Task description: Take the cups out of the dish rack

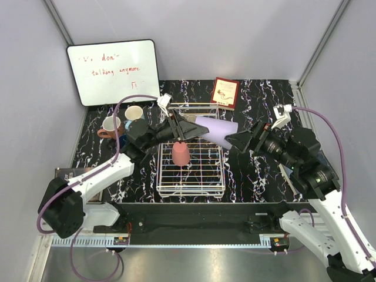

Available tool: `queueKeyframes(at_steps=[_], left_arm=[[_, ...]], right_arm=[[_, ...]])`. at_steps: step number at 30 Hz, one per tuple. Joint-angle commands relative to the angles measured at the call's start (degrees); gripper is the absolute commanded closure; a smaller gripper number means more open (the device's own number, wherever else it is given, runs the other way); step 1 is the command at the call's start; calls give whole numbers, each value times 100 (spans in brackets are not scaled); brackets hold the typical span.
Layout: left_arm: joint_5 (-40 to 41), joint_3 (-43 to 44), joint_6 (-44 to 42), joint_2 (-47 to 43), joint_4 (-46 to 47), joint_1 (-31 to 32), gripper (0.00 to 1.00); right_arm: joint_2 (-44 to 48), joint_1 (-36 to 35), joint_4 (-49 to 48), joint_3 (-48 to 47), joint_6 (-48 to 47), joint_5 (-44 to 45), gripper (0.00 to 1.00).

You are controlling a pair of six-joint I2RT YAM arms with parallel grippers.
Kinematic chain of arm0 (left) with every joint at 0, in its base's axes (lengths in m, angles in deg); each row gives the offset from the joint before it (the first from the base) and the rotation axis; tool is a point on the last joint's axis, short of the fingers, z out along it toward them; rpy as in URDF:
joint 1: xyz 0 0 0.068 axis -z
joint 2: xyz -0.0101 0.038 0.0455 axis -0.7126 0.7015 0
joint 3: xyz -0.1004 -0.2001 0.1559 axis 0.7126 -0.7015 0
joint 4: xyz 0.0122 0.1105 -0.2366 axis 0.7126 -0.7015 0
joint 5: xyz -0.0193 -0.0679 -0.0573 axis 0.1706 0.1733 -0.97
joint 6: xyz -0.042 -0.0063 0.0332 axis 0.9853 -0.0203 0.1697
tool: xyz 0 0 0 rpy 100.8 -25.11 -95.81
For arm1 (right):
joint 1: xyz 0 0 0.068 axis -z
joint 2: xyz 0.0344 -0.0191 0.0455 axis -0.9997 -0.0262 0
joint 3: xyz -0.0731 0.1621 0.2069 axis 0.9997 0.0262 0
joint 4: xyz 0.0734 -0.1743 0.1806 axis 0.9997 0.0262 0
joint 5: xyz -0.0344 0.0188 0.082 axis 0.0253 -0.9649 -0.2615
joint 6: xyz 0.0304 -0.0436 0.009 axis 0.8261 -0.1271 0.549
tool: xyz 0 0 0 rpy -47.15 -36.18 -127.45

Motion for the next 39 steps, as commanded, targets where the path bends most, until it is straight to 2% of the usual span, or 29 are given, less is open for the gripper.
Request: queueKeyframes(at_steps=[1, 4, 7, 8, 11, 12, 14, 16, 17, 18, 19, 21, 22, 23, 24, 26, 28, 30, 34, 37, 38, 39], left_arm=[[-175, 197, -68, -29, 346, 150, 100], [-149, 153, -103, -29, 319, 221, 100], [-158, 144, -112, 41, 310, 300, 100], [-158, 144, -112, 58, 319, 326, 100], [-149, 118, -139, 102, 275, 344, 100], [-149, 117, -173, 120, 223, 344, 100], [-158, 179, -253, 172, 108, 344, 100], [-184, 240, -270, 243, 64, 344, 100], [-184, 293, -288, 330, -23, 344, 100], [-193, 345, -331, 383, -172, 344, 100], [-210, 442, -332, 445, -173, 344, 100], [-219, 530, -349, 568, -356, 344, 100], [-219, 661, -402, 577, -488, 335, 97], [-202, 741, -481, 594, -638, 326, 89], [-193, 828, -673, 603, -978, 317, 64], [-175, 1013, -850, 586, -1262, 283, 37], [-149, 1189, -1078, 516, -1780, 230, 14], [-87, 1295, -1280, 472, -2279, 98, 1], [35, 1497, -1465, 323, -2967, -201, 1], [587, 1637, -1720, 138, -3783, -464, 1], [1094, 1681, -1799, -45, -3994, -595, 1], [1421, 1743, -2000, -143, -4623, -649, 1]], right_arm=[[-252, 2, -512, -291, -115, -122, 9], [-454, 2, -696, -361, -115, -245, 12], [-622, 2, -881, -361, -63, -490, 28], [-666, 2, -934, -352, -37, -544, 37], [-701, 2, -1075, -300, 43, -737, 54], [-701, 2, -1110, -256, 60, -781, 65], [-710, 2, -1145, -221, 104, -974, 73], [-736, 2, -1198, -177, 131, -1289, 76], [-771, 2, -1198, -177, 139, -1387, 81], [-772, 2, -1172, -185, 131, -1458, 96], [-763, -6, -1137, -194, 87, -1511, 100], [-728, 2, -891, -238, -1, -1459, 100], [-684, 2, -794, -255, -114, -1380, 100], [-658, 2, -585, -290, -168, -1318, 100], [-588, 2, -487, -343, -229, -1239, 100], [-500, 2, -241, -405, -387, -1011, 100], [-342, 2, -144, -475, -493, -818, 100], [-253, 2, 6, -545, -563, -703, 100], [-174, 2, 226, -660, -721, -431, 100], [-209, 2, 454, -765, -835, 50, 100], [-253, 2, 611, -826, -888, 332, 100], [-445, 2, 1022, -1027, -967, 665, 100]])
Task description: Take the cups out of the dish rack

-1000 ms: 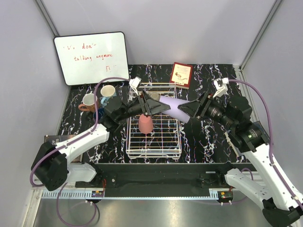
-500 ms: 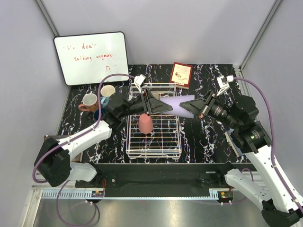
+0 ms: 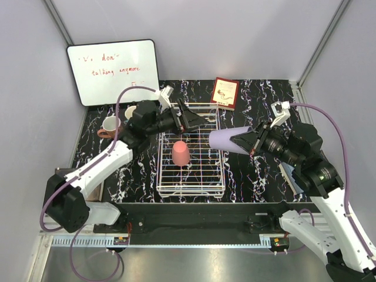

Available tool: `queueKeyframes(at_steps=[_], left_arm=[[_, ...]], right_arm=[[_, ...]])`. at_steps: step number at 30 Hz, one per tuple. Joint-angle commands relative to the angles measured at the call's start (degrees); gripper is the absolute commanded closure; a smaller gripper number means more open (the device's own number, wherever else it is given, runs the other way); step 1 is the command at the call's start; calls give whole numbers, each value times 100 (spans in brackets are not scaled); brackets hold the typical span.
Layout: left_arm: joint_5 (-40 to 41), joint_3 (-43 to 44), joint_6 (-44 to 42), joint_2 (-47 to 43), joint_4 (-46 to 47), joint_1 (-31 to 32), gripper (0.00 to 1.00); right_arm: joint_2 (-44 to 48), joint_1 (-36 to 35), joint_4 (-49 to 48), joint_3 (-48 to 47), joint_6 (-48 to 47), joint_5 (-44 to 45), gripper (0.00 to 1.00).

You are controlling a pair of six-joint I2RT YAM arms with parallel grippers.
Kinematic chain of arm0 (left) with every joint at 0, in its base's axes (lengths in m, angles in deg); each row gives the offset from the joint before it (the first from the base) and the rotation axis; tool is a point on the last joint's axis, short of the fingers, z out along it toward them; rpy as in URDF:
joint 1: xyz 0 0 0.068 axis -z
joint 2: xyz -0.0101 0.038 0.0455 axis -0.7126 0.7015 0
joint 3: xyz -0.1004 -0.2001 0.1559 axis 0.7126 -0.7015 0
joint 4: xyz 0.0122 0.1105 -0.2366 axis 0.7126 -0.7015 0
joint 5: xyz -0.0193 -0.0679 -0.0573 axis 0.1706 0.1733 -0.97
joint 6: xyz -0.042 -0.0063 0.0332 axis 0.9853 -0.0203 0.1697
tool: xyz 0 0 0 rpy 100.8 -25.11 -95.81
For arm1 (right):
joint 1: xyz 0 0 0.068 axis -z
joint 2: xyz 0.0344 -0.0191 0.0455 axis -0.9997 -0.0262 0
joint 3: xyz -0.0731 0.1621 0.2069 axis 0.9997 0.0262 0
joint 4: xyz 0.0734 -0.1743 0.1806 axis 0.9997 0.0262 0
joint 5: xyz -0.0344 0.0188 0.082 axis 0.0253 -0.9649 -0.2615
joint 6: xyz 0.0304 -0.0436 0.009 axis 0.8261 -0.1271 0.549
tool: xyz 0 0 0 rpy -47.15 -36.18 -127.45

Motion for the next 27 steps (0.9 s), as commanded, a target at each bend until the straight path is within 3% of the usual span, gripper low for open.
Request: queueKeyframes(at_steps=[1, 2, 5, 7, 9, 15, 21, 27], left_arm=[[1513, 547, -723, -635, -1743, -295, 1], [2055, 609, -828, -801, -1963, -313, 1], [2665, 803, -1136, -1005, -2675, -313, 1], [2764, 1056, -1224, -1032, -3395, -313, 1], [2816, 1207, -1373, -962, -4096, -296, 1], [3458, 831, -1444, -1163, -5128, -304, 1], [3493, 408, -1506, -1734, -5243, -304, 1], [3511, 338, -1743, -1937, -5402, -304, 1]], right_arm=[[-356, -28, 891, -670, -541, 1836, 100], [-540, -28, 1372, -802, -638, 2288, 100], [-1594, -28, 2191, -1530, -1156, 4011, 100], [-2455, -28, 2404, -2233, -1507, 5116, 100], [-3218, -28, 2467, -2751, -1571, 5482, 100], [-5389, 331, 2713, -4045, -1202, 5308, 100], [-7042, 639, 3081, -5512, -912, 5341, 100], [-8029, 1061, 3346, -6384, -719, 4798, 100]])
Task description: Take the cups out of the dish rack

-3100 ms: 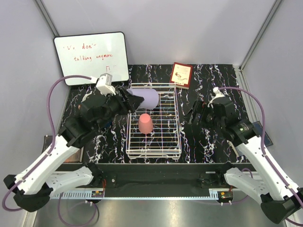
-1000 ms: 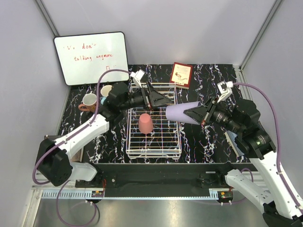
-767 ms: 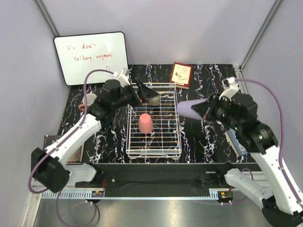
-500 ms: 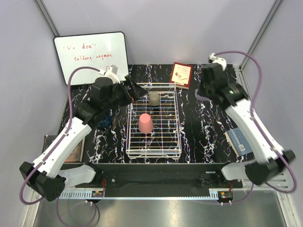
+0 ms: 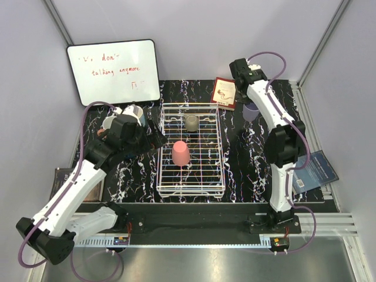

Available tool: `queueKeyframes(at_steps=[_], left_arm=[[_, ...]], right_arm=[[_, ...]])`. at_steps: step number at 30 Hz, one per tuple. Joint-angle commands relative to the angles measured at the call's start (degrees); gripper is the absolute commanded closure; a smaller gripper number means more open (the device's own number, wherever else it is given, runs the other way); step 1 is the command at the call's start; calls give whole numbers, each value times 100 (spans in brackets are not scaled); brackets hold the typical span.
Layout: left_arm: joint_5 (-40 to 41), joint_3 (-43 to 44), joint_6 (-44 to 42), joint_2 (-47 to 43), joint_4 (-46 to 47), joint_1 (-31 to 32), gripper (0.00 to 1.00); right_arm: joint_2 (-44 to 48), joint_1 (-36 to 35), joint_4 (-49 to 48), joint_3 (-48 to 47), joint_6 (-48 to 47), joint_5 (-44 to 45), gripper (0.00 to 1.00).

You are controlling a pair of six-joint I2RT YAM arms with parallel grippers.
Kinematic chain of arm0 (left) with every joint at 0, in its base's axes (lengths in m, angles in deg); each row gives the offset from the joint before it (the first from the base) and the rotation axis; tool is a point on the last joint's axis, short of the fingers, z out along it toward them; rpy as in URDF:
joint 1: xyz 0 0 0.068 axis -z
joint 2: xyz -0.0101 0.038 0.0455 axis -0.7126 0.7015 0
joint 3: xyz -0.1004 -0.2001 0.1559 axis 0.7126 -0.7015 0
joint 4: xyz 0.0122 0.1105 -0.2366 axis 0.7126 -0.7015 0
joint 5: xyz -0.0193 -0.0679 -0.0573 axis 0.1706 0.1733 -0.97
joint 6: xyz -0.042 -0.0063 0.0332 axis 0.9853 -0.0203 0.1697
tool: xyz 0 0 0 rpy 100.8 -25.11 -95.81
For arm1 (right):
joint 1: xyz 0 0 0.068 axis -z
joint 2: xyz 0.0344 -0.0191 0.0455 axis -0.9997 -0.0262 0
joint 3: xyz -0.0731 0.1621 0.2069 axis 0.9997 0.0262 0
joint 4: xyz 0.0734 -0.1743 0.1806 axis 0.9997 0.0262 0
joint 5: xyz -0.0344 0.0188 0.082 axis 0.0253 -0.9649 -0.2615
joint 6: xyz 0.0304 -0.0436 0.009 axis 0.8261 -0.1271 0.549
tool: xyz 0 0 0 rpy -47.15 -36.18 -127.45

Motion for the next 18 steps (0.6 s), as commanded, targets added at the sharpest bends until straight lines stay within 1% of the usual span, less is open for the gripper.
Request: queueKeyframes(at_steps=[1, 6, 10, 13, 18], left_arm=[[158, -27, -287, -153, -32, 13, 1], [123, -28, -384, -75, -49, 13, 1], [132, -1, -437, 49, -40, 13, 1], [97, -10, -437, 198, -49, 13, 1], [26, 51, -437, 348, -40, 13, 1]], right_arm=[[-356, 275, 286, -598, 215, -244, 100], [-672, 459, -4, -660, 101, -684, 100], [-875, 574, -74, -616, 57, -747, 100], [-945, 600, -223, -406, 13, -817, 100], [-779, 600, -698, 288, -49, -975, 100]])
